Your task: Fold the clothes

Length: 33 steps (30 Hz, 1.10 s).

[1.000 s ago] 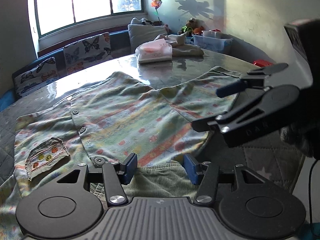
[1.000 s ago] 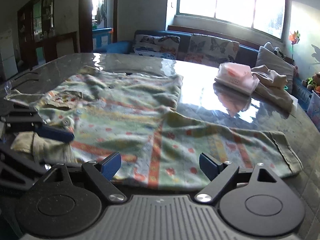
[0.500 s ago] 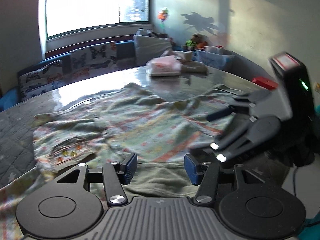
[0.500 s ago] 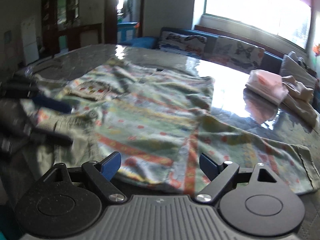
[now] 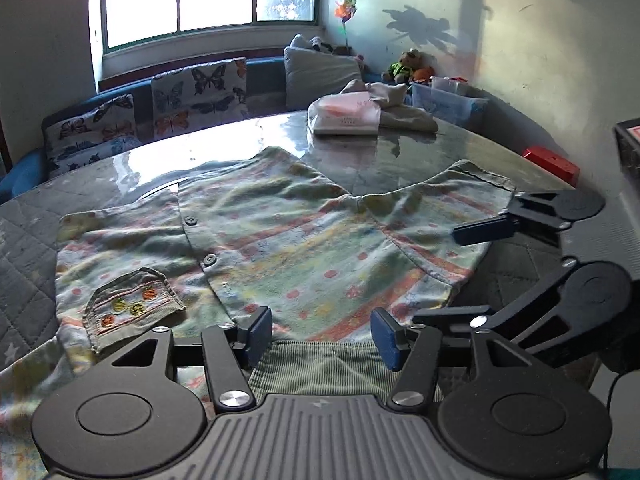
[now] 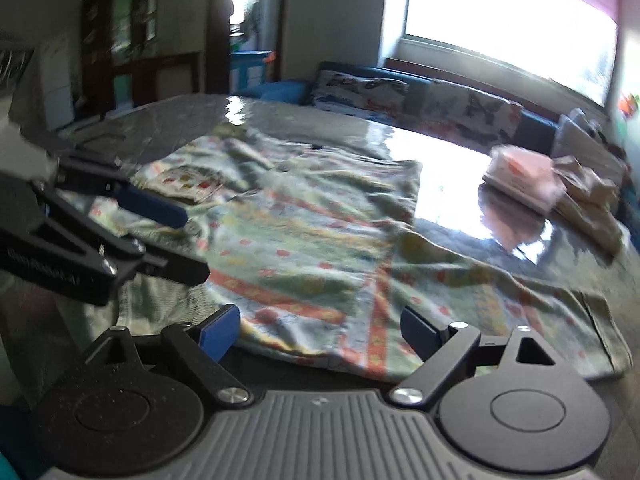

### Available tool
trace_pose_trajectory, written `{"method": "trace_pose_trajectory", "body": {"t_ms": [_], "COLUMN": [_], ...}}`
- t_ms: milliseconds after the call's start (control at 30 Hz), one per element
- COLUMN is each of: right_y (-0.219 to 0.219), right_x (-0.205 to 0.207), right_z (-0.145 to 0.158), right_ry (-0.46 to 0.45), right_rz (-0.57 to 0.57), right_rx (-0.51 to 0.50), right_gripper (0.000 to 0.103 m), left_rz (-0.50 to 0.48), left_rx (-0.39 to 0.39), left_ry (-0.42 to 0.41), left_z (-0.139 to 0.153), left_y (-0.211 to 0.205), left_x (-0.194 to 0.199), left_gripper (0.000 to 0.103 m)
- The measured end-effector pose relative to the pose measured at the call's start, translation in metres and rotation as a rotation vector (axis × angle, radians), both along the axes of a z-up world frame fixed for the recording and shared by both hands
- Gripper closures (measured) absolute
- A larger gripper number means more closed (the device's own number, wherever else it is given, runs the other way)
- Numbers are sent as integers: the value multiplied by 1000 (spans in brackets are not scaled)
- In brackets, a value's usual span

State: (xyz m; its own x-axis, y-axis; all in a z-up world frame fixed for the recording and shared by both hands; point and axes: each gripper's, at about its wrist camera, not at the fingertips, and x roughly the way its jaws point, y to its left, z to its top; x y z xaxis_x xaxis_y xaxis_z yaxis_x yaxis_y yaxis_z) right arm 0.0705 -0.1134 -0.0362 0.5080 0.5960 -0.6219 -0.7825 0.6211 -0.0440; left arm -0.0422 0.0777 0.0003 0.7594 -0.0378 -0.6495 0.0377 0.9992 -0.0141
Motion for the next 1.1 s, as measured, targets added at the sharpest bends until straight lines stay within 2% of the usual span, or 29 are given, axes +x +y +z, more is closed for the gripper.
{"method": "trace_pose_trajectory", "body": {"t_ms": [167,233,267,433,733,1100], "right_y": [-11,-16,-18,-26,-41,-91], "right_x": [5,8,9,8,6,60], "right_z": [1,2,2,1,4,2], "right_ry": [16,19,21,25,23,27], "right_rz": [-59,-87,-101,-162,-262,-506], "right_rx": [28,40,46,62,108,127], "right_gripper": [5,1,0,0,0,1], "left_rz": [16,24,27,53,95,95], "left_rx": [16,25,27,36,-3,-9], "left_ry": [12,12,7,-7,19,29], "left_z": [1,2,3,8,8,8], "left_y": [-5,-7,-8,-13,-18,-23], "left_x": [8,10,10,14,17,22], "left_gripper": [27,15,13,0,0,0]}}
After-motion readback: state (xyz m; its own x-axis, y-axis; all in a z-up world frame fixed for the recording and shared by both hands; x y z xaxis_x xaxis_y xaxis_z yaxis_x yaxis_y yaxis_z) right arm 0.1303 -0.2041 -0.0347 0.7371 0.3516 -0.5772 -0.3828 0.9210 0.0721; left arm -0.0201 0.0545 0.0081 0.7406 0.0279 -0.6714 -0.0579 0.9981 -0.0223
